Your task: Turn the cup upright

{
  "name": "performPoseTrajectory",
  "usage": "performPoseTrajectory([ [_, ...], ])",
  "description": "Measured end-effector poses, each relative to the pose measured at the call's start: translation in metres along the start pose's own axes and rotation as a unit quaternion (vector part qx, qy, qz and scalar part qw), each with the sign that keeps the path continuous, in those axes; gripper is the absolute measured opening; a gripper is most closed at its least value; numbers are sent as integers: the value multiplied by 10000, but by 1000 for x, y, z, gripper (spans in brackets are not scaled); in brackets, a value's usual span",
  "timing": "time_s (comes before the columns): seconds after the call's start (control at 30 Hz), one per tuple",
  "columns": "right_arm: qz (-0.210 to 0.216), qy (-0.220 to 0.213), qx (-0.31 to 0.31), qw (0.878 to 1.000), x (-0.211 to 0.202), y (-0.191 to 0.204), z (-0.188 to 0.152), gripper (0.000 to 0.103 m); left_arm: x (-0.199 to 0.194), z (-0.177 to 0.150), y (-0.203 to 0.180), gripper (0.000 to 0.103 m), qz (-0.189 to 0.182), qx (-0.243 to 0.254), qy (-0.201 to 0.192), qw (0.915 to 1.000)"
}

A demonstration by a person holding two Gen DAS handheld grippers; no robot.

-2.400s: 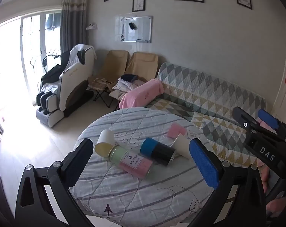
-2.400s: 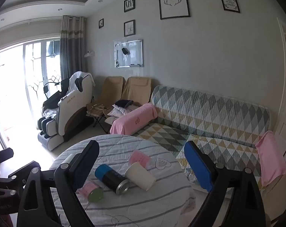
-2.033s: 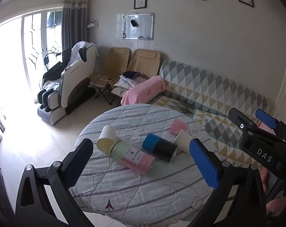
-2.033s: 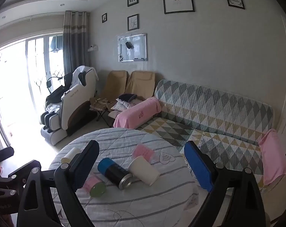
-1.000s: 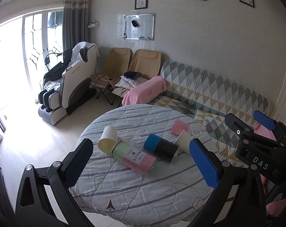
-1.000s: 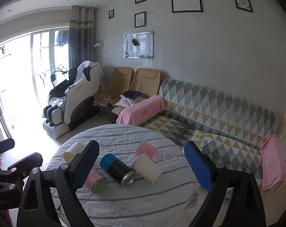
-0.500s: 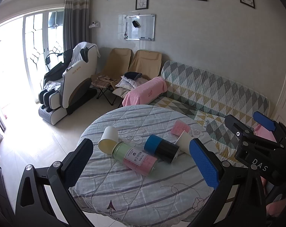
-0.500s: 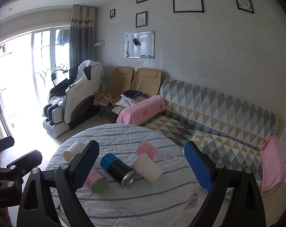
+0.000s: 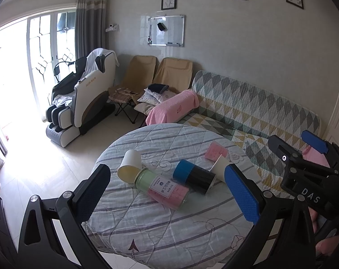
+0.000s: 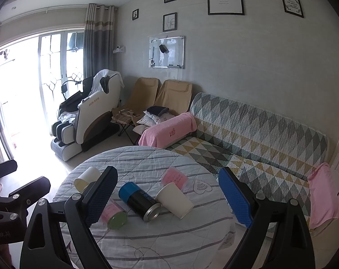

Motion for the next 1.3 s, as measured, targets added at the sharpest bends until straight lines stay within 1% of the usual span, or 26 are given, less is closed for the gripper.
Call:
performPoseTrajectory([
  [0.1, -2, 28, -8, 10000, 2, 1, 3, 93, 2, 2, 5, 103, 23, -49, 116, 9999],
  [0.2, 60, 177, 17, 9998, 9, 0, 8, 93, 15, 5, 12, 103, 168, -100, 280, 9994],
  [0.33, 180, 450, -7, 9988, 24, -2, 12, 93, 33, 9, 18, 103, 103, -376, 628, 9973],
  [0.43, 300, 706, 28, 9970, 37, -6, 14, 93, 47, 8, 23, 103, 181, -454, 895, 9948],
  [0.53, 476, 980, 17, 9941, 51, -8, 13, 93, 60, 2, 26, 103, 132, -585, 1269, 9901],
  [0.63, 584, 1361, -128, 9889, 68, -3, 6, 93, 70, -8, 26, 103, 120, -663, 1495, 9865],
  [0.73, 753, 1649, -188, 9833, 84, -1, -2, 93, 81, -16, 26, 103, 143, -699, 1742, 9821],
  [0.87, 1064, 2024, -409, 9727, 109, 9, -11, 93, 93, -20, 26, 103, 158, -742, 1933, 9782],
  [0.97, 1294, 2167, -512, 9663, 125, 16, -12, 93, 101, -20, 27, 103, 196, -739, 2041, 9760],
  [1.07, 1578, 2336, -757, 9564, 148, 28, -8, 93, 109, -19, 28, 103, 189, -854, 2294, 9694],
  [1.13, 1771, 2527, -951, 9464, 163, 40, -7, 93, 113, -19, 29, 103, 214, -886, 2342, 9679],
  [1.3, 2195, 3060, -1364, 9163, 204, 69, -17, 93, 121, -20, 34, 103, 382, -951, 2538, 9618],
])
Point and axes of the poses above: each gripper's, at about its wrist camera, not at the fingertips, and x roughly the way its jaws point, y to its left, z to its top, the point moved 6 cm from there along x, roughly the way its jaws point, and after that the axes turned 6 degrees about -x, right-handed, at the moved point
